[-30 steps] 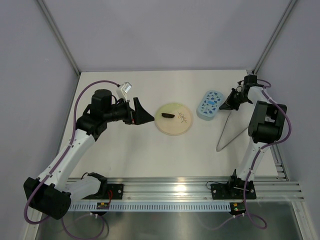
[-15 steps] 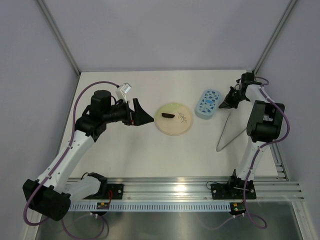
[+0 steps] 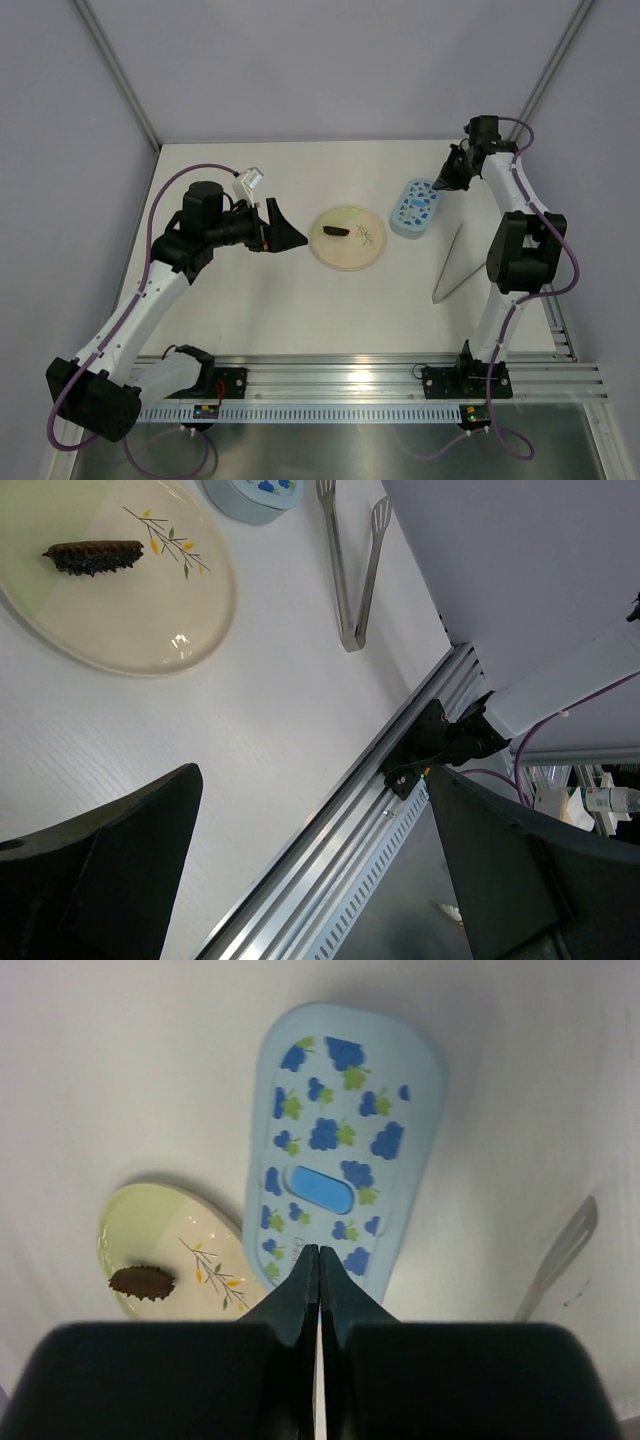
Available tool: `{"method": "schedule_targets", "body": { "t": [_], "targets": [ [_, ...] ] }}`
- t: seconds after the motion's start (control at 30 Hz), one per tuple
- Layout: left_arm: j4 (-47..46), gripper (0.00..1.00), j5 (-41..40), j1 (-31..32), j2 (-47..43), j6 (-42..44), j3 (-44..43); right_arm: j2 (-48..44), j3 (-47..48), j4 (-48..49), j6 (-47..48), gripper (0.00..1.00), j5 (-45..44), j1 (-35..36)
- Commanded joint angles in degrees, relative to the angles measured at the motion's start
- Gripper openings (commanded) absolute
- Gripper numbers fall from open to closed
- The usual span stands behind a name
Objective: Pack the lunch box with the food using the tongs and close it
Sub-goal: Close the box lid on the packing box.
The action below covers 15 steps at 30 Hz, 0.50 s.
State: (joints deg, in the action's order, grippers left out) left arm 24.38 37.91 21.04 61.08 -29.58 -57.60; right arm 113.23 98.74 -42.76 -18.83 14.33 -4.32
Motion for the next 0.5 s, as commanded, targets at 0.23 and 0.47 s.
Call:
{"method": "schedule_targets", "body": {
  "t": [0.23, 0.47],
  "targets": [
    [0.1, 0.99, -1.1, -0.2, -1.5, 1.5, -0.5, 7.5, 0.9, 0.5, -1.6, 0.0, -4.5, 2.5],
    [-0.3, 0.99, -0.7, -0.2, -1.1, 1.3, -0.5, 7.6, 1.8, -0.4, -0.3, 0.0, -4.7, 4.0]
  ]
}}
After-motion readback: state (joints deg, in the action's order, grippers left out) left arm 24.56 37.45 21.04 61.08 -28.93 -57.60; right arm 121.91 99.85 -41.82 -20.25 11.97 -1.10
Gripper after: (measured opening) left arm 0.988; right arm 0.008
